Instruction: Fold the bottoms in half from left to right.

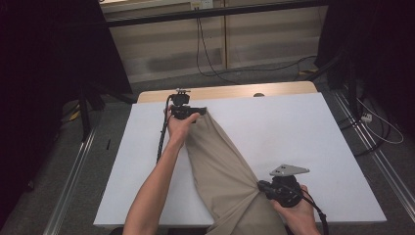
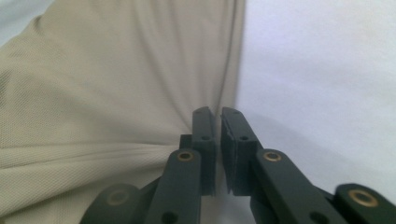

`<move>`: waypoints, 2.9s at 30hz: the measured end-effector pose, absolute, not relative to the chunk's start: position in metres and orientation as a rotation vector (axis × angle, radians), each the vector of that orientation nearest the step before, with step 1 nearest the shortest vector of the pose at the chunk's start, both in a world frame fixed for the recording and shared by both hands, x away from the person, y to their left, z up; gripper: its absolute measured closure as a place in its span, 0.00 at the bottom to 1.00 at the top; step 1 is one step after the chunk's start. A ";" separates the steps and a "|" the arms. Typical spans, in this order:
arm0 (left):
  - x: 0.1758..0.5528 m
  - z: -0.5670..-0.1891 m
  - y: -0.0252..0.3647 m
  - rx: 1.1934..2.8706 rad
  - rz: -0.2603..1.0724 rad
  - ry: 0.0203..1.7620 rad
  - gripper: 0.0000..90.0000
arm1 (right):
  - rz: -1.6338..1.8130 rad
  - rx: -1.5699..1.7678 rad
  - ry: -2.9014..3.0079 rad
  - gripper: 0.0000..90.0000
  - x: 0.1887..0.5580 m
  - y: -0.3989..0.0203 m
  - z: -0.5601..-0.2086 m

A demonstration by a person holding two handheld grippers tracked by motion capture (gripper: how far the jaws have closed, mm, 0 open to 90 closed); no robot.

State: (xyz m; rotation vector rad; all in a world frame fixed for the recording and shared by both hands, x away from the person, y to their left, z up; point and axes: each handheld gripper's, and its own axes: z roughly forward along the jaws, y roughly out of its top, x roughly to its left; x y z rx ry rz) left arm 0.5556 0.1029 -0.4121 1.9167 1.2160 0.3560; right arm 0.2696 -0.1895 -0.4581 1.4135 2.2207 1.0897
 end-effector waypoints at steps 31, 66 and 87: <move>0.406 -0.459 0.132 2.196 0.373 0.972 0.43 | 1.161 0.939 2.565 0.98 0.241 -0.120 -0.461; 0.398 -0.452 0.131 2.180 0.319 0.998 0.40 | 1.109 1.060 2.391 0.80 0.207 -0.201 -0.446; 0.278 -0.454 0.094 2.329 0.186 0.691 0.45 | 1.045 1.181 2.378 0.86 0.284 -0.190 -0.461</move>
